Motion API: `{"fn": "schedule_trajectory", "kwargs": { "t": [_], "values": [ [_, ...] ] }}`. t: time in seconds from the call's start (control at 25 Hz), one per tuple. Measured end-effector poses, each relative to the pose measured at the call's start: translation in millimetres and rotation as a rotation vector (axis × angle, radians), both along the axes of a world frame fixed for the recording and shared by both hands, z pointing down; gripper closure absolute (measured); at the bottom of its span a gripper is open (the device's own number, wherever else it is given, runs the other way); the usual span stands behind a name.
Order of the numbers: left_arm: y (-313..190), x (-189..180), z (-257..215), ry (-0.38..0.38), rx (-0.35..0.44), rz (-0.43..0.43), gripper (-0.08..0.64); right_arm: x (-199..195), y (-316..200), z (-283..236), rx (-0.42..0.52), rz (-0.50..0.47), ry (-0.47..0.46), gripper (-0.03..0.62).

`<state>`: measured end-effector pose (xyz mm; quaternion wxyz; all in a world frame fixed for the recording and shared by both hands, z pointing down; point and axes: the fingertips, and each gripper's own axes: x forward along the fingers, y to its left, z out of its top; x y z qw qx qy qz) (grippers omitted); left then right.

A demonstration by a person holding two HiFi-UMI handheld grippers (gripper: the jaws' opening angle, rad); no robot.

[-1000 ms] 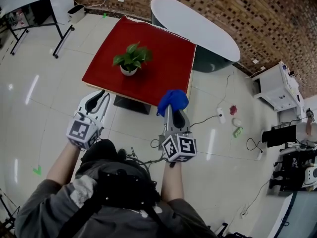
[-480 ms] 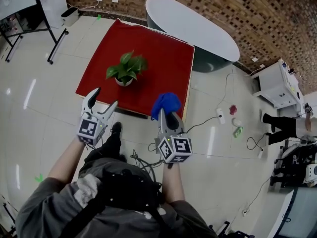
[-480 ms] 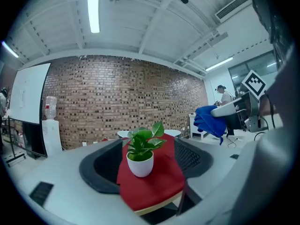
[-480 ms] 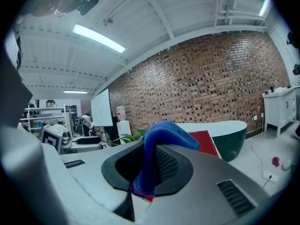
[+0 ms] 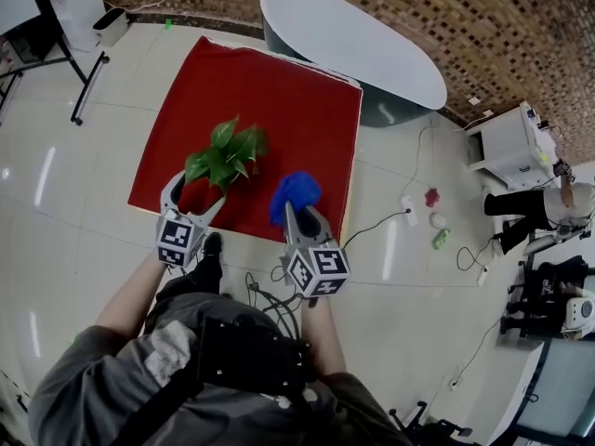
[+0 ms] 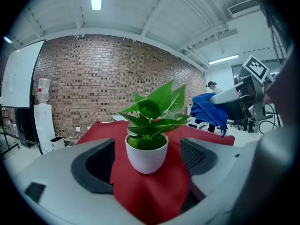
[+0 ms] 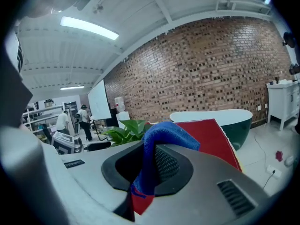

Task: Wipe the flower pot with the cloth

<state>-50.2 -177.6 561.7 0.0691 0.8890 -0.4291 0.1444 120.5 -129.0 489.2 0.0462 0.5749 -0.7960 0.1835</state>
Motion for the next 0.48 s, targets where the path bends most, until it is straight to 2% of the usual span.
{"fn": "schedule_trajectory", "kwargs": {
  "t": [0.2,0.48],
  "values": [
    [-54,13,-2,0.005,-0.029,0.042,0.124,-16,-57,19,-0.093,-0.059,-0.03,0.529],
    [-78,31,9,-0.034,-0.017,0.1,0.123,-48,-97,54,-0.187,-0.162,-0.104,0.529]
  ]
}}
